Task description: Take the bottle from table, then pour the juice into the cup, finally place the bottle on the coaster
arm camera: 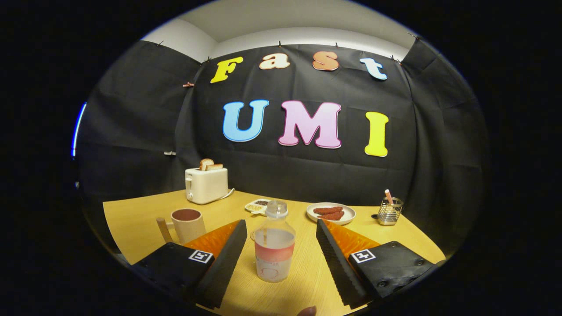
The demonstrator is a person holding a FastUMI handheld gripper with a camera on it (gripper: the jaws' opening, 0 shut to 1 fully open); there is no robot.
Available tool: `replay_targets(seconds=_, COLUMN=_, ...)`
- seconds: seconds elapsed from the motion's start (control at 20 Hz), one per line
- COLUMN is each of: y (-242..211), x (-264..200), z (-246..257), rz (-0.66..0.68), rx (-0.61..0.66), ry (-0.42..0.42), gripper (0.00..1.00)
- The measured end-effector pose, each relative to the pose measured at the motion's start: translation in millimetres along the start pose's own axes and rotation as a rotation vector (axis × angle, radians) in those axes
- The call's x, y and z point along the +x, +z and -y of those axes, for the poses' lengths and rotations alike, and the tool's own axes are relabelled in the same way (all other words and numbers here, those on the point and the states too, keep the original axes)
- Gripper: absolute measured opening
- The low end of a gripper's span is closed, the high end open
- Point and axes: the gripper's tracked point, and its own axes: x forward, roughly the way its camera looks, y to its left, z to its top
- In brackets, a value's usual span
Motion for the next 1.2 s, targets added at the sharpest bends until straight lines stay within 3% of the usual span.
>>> replay_targets(seconds=0.25, y=-42.4, x=23.9, z=-4.4, rz=-0.039, rx=0.023, ry=-0.005, gripper=0.97)
replay_targets(seconds=0.55, y=-56.4, x=43.0, z=-8.3, rz=-0.042, rx=0.009, ry=-0.02, gripper=0.97)
replay_targets(seconds=0.65, y=-59.8, x=46.1, z=-7.5, rz=-0.045, rx=0.003, ry=-0.03, gripper=0.89)
replay_targets(seconds=0.7, y=-61.6, x=49.2, z=-7.2, rz=-0.049, rx=0.002, ry=-0.033, gripper=0.8)
replay_targets(seconds=1.0, y=-40.0, x=46.1, z=4.9, rz=-0.068, rx=-0.088, ry=-0.116, gripper=0.72)
replay_targets(seconds=1.2, y=-10.0, x=49.7, z=-4.7, rz=-0.097, rx=-0.243, ry=-0.115, gripper=0.7)
